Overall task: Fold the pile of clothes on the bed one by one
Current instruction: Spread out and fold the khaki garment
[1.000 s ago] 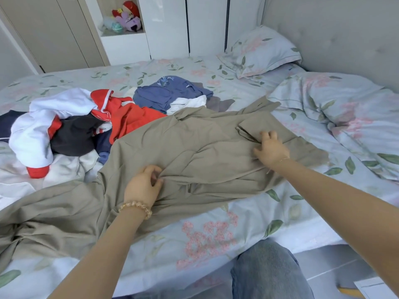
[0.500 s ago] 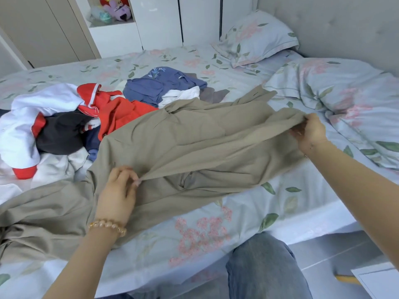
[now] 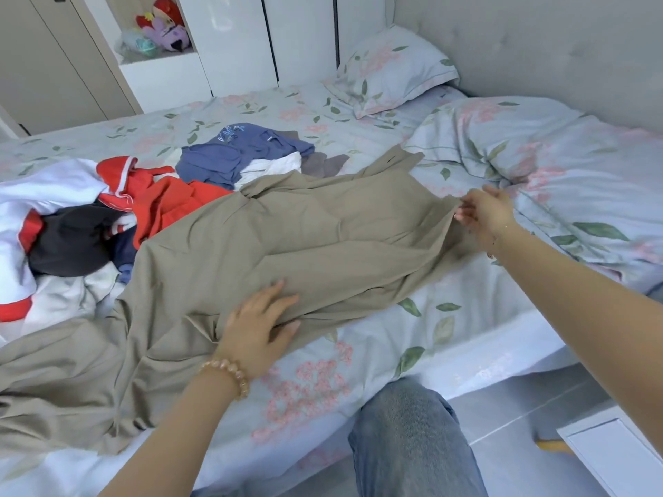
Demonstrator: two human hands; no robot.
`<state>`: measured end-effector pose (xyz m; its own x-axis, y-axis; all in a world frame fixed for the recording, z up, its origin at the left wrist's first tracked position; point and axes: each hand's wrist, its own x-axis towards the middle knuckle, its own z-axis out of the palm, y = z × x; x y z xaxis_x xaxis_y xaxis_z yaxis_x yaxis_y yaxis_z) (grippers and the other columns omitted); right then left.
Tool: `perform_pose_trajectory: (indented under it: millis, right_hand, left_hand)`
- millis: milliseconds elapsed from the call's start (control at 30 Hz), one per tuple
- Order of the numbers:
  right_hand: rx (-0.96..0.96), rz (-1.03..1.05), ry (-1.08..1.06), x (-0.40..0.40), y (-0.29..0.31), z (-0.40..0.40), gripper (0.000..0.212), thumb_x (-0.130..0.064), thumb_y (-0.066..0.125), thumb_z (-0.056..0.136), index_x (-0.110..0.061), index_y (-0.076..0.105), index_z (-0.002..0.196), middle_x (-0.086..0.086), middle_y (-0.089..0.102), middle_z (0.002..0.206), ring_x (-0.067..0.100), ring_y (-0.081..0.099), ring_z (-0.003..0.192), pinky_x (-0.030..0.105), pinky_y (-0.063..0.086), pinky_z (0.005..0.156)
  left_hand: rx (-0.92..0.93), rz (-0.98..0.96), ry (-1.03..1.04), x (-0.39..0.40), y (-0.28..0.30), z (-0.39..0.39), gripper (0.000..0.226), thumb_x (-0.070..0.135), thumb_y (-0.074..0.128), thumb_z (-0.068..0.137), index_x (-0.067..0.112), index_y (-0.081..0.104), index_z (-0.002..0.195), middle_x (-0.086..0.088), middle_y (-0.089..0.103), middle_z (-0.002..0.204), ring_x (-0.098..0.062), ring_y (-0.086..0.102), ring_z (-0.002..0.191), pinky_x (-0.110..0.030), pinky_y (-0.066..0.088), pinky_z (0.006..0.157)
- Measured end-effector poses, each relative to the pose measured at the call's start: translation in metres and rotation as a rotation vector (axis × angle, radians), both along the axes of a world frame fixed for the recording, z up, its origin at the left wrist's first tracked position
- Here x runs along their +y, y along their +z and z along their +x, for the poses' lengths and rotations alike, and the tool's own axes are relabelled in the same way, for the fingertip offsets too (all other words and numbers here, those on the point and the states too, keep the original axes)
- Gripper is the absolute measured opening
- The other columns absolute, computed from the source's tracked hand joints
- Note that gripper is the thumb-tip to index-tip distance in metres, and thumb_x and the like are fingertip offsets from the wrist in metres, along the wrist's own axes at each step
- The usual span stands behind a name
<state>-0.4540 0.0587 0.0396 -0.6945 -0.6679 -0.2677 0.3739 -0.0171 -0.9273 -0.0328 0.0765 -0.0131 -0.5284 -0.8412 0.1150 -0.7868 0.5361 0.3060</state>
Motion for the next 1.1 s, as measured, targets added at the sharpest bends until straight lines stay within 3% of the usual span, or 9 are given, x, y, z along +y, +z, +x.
perform_pose_trajectory:
  millis: [167,333,400,467,633,667,767,900,1100]
  right_hand:
    - [0.212,0.008,-0.031,-0.024,0.042,-0.006,0.02,0.003,0.044,0.093,-0.008,0.05,0.108,0.009,0.052,0.069,0.008,0.05,0.035,0.02,0.041,0.041]
    - [0.433,0.372,0.366,-0.041,0.02,-0.005,0.019,-0.007,0.049,0.095,-0.018,0.051,0.08,0.004,0.05,0.092,0.009,0.053,0.068,0.019,0.049,0.055]
    - [0.614,0.554,0.449,-0.033,-0.006,-0.004,0.013,-0.013,0.053,0.092,-0.006,0.062,0.098,0.008,0.053,0.098,0.021,0.055,0.084,0.027,0.043,0.068]
    - [0.776,0.56,0.414,-0.016,-0.028,-0.002,0.032,-0.012,0.054,0.088,0.002,0.062,0.115,0.012,0.059,0.108,0.028,0.057,0.1,0.032,0.044,0.077]
    - [1.574,0.425,0.764,0.042,-0.072,0.02,0.071,-0.022,0.053,0.076,-0.023,0.04,0.146,0.001,0.026,0.158,0.023,0.023,0.145,0.04,0.016,0.118]
    - [1.695,0.471,0.817,0.047,-0.079,0.02,0.074,-0.023,0.051,0.078,-0.027,0.033,0.149,-0.003,0.017,0.161,0.021,0.015,0.148,0.046,0.01,0.119]
    - [1.64,0.636,0.8,0.041,-0.084,0.003,0.078,-0.017,0.049,0.088,-0.031,0.012,0.154,-0.006,0.005,0.162,0.02,0.003,0.15,0.053,0.005,0.118]
    - [1.698,0.789,0.791,0.023,-0.077,-0.022,0.063,-0.019,0.038,0.099,-0.03,0.01,0.155,-0.001,0.007,0.163,0.02,0.007,0.149,0.047,0.006,0.12]
    - [1.791,0.859,0.728,0.046,-0.076,-0.019,0.062,-0.017,0.04,0.101,-0.024,0.01,0.155,0.002,0.009,0.163,0.023,0.015,0.148,0.039,0.027,0.114]
  left_hand:
    - [-0.233,0.222,0.205,-0.011,-0.038,-0.026,0.049,0.052,0.004,0.099,0.048,-0.012,0.146,0.013,-0.022,0.157,-0.013,-0.023,0.144,-0.055,-0.019,0.112]
    - [-0.267,0.213,0.271,-0.008,-0.041,-0.027,0.055,0.061,0.007,0.096,0.05,-0.021,0.142,0.015,-0.031,0.153,-0.013,-0.031,0.141,-0.061,-0.023,0.108]
    - [-0.248,0.209,0.278,-0.007,-0.042,-0.027,0.067,0.076,-0.003,0.08,0.052,-0.022,0.14,0.017,-0.034,0.149,-0.012,-0.031,0.141,-0.059,-0.025,0.107]
    - [-0.236,0.215,0.285,-0.007,-0.043,-0.028,0.081,0.088,-0.004,0.068,0.054,-0.023,0.139,0.019,-0.035,0.147,-0.013,-0.03,0.142,-0.058,-0.025,0.106]
    - [-0.197,0.159,0.169,-0.002,-0.036,-0.023,0.098,0.092,0.024,0.065,0.051,-0.023,0.141,0.016,-0.039,0.148,-0.014,-0.034,0.14,-0.057,-0.025,0.105]
    - [-0.182,0.118,0.106,0.001,-0.032,-0.02,0.096,0.086,0.029,0.067,0.05,-0.019,0.143,0.016,-0.037,0.15,-0.012,-0.033,0.14,-0.057,-0.024,0.106]
    - [-0.276,0.063,0.032,0.015,-0.027,-0.01,0.095,0.051,0.042,0.071,0.047,-0.018,0.144,0.015,-0.025,0.156,-0.008,-0.024,0.144,-0.061,-0.015,0.112]
    - [-0.346,0.041,0.267,0.021,-0.033,0.005,0.097,0.004,0.046,0.082,0.043,-0.017,0.146,0.013,-0.011,0.16,-0.009,-0.009,0.147,-0.062,-0.002,0.114]
    - [-0.443,-0.004,0.24,0.01,-0.026,0.022,0.091,-0.008,0.038,0.087,0.041,-0.006,0.15,0.011,-0.001,0.161,-0.014,-0.001,0.149,-0.058,0.012,0.115]
